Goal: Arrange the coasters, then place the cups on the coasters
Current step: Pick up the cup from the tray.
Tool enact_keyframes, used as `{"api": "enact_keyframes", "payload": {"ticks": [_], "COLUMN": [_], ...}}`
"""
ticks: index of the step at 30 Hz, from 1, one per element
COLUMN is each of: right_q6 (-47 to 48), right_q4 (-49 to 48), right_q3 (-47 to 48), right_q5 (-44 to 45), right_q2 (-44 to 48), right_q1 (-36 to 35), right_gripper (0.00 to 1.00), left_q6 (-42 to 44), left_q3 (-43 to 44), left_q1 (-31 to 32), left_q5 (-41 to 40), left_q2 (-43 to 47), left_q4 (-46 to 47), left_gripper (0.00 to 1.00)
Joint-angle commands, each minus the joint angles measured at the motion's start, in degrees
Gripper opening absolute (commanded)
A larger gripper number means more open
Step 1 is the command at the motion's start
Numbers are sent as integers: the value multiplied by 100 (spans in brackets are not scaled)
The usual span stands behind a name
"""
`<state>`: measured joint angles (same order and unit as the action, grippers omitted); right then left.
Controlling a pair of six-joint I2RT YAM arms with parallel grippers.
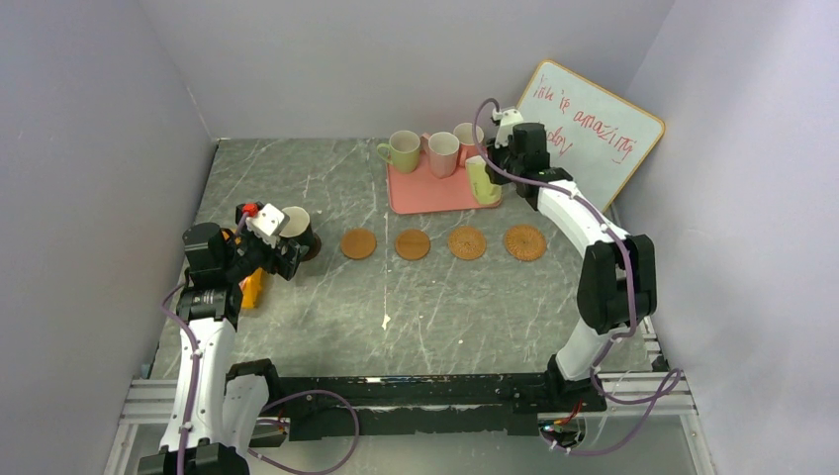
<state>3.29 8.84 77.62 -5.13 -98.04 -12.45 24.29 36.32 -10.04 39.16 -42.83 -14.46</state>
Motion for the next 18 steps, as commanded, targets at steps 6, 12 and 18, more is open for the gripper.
{"api": "enact_keyframes", "payload": {"ticks": [6, 12, 18], "right_q6": [-3, 397, 842], "right_q4": [-609, -506, -654], "right_q3": [-260, -823, -2008], "right_q5": [-251, -454, -1408], "right_q2": [555, 1711, 2896], "right_q1": [-28, -29, -15], "right_gripper": [0, 0, 0], "left_q6": [3, 28, 23], "left_q3": [-37, -15, -19], "left_q1": [-33, -33, -33], "left_q5": [63, 119, 101], "left_q2": [30, 19, 121], "left_q4": [162, 118, 111], "left_gripper": [96, 96, 96]}}
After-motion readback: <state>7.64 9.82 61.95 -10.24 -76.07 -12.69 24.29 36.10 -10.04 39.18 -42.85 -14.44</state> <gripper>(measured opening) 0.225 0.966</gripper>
